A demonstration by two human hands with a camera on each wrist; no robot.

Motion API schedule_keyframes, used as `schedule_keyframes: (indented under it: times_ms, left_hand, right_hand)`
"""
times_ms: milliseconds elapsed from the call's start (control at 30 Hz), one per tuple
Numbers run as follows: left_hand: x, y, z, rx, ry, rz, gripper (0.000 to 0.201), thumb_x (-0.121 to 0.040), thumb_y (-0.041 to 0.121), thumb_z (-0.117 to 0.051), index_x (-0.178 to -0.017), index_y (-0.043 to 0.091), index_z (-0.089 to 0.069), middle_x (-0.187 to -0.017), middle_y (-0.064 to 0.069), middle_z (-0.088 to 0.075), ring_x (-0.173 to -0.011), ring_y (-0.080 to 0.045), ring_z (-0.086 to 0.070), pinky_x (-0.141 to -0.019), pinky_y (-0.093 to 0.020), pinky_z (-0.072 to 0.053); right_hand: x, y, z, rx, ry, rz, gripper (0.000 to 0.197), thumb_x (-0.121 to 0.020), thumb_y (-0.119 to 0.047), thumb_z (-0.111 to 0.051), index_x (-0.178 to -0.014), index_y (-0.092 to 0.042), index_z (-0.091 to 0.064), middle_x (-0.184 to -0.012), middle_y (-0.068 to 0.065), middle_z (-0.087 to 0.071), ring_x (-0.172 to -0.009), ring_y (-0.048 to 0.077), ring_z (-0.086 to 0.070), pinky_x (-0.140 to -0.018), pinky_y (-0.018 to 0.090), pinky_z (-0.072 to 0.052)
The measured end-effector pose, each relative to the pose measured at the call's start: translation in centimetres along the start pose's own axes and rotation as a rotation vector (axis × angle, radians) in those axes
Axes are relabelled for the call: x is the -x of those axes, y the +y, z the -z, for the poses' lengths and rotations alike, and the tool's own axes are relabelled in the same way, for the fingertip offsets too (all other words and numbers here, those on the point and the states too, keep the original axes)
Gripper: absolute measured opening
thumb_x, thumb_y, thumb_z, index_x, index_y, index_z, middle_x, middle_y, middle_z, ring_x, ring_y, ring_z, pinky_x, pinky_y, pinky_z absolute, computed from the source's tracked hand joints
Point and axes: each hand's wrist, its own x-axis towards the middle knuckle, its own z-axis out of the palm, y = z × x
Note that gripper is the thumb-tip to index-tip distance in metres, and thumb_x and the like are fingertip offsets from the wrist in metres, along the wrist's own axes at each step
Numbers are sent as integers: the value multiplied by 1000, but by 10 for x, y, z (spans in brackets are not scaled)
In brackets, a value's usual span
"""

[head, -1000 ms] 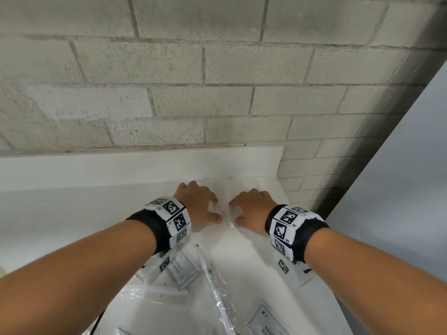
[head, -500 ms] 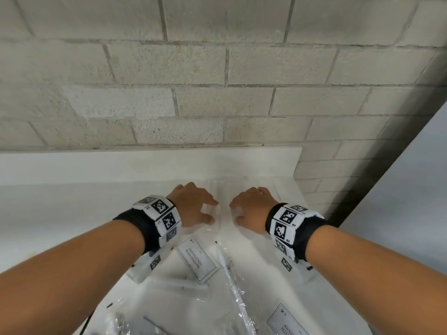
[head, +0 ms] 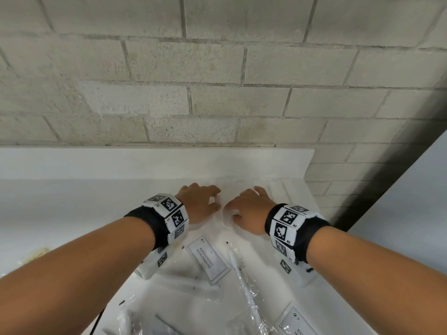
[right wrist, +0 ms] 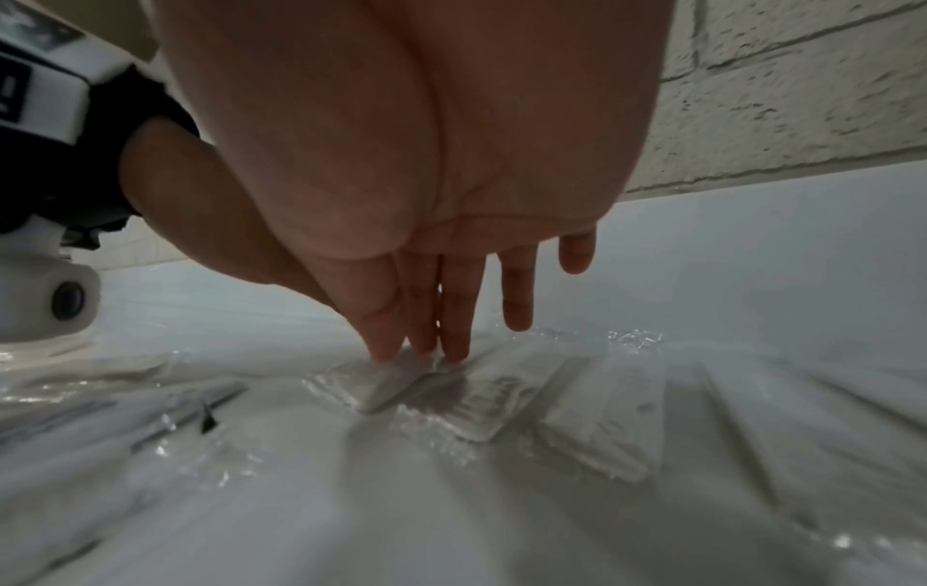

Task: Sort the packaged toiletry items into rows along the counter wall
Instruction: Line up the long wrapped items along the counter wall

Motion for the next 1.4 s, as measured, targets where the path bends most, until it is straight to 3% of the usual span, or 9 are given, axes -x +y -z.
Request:
schedule_keyframes:
  times_ms: [100, 233, 367, 500, 667, 867, 1033, 1400]
  left_hand:
    - [5, -12, 4, -17, -12, 0, 48, -92, 49, -48, -138, 36, -45, -146, 7, -46, -134, -22, -40, -114, -40, -29]
    - [11, -21, 9, 36, 8, 22, 44, -83, 57, -61, -117, 29, -63, -127, 7, -55, -118, -16, -51, -105, -33, -38]
    - [12, -26, 10, 32, 16, 45, 42, -78, 57, -66, -107, 26, -65, -108, 7, -52, -106, -16, -53, -99, -33, -41]
    - [11, -26, 10, 13, 7, 24, 40, -75, 54, -71, -103, 25, -65, -105, 8, -49, -99, -15, -52, -98, -34, -43]
    - [7, -26, 9, 4, 3, -2, 51, -76, 50, -72, -119, 27, -59, -123, 7, -54, -119, -17, -51, -106, -37, -39]
    - [9, -23, 9, -35, -1, 0, 60, -79, 56, -65, -133, 35, -50, -140, 10, -45, -133, -19, -37, -114, -40, -28]
    - [13, -16, 11, -104, 15, -30, 66, -82, 60, -60, -142, 38, -41, -147, 10, -39, -135, -19, -30, -113, -39, -24]
    - [11, -13, 12, -151, -14, -10, 68, -80, 64, -58, -141, 39, -42, -146, 14, -40, -132, -18, -30, -110, -37, -24]
  right_hand:
    - [-3, -2, -3, 46, -16, -21, 38, -98, -35, -37, -134, -32, -49, -138, -2, -50, -136, 27, -31, -117, 49, -1]
    - [-8, -8, -4, 37, 28, -42, 49, -94, -43, -47, -140, -28, -40, -142, 0, -45, -139, 25, -28, -119, 47, -1]
    - [-12, -11, -5, 27, 31, -54, 49, -93, -42, -50, -139, -29, -42, -142, 1, -42, -139, 26, -27, -118, 45, -4]
    - [-14, -11, -2, 4, 3, -73, 47, -92, -41, -52, -137, -30, -43, -143, 1, -43, -140, 26, -26, -118, 47, 1]
    - [-17, -12, -3, -15, 5, -76, 47, -94, -36, -49, -139, -30, -39, -140, 0, -48, -140, 25, -27, -118, 50, 5]
    - [-16, -10, -6, -10, -5, -75, 56, -96, -34, -45, -148, -30, -27, -156, 0, -26, -146, 26, -14, -119, 48, 3]
    - [-15, -9, -5, 3, -22, -76, 55, -97, -38, -41, -150, -30, -26, -159, -1, -21, -147, 25, -11, -119, 49, 5]
    - [-16, -9, -5, 1, -29, -83, 54, -98, -40, -40, -149, -31, -26, -157, -2, -25, -146, 26, -14, -119, 49, 4]
